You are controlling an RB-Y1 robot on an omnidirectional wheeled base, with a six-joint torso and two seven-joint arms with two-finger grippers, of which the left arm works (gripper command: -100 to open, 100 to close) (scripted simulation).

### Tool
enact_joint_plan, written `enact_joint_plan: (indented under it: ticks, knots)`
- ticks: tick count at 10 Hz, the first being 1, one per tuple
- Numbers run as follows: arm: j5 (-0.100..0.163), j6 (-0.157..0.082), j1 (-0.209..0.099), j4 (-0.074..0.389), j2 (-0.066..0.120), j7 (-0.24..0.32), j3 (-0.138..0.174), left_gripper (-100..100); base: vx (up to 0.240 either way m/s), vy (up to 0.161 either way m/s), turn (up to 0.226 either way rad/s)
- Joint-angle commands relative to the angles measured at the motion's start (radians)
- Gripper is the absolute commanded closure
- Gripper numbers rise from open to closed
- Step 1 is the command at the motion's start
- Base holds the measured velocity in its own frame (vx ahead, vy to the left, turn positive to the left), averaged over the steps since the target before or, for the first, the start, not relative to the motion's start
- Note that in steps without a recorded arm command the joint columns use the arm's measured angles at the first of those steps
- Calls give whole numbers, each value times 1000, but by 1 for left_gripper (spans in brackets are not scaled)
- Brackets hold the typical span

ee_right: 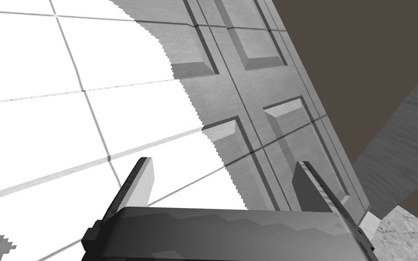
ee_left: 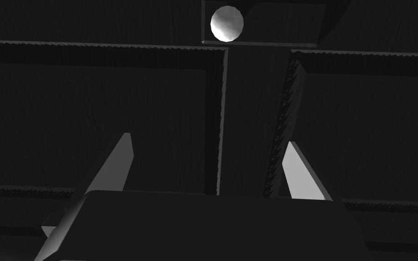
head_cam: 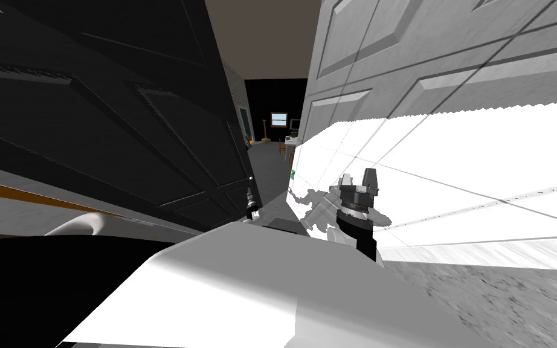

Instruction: Push the door open

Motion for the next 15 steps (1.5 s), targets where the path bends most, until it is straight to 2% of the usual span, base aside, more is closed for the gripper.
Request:
enact_joint_plan:
  ticks: [1,3,6,9,11,12,13,14,15]
  knots:
    - [3,-15,-15,28,7,8,1,-100,9,126,-25]
    - [24,-40,-20,41,28,-1,4,-100,66,170,-116]
    - [56,-76,-28,61,32,-14,10,-100,152,194,-145]
    - [86,-112,-36,79,8,-26,15,-100,189,174,-149]
    - [104,-133,-41,91,-24,-34,18,-100,182,89,-108]
    - [104,-133,-41,91,-24,-34,18,-100,141,25,-61]
    - [108,-138,-42,93,-34,-36,18,-100,89,-5,-45]
    - [106,-131,-36,83,-30,-41,18,-100,39,-6,-10]
    - [106,-131,-36,83,-30,-41,18,100,-3,0,10]
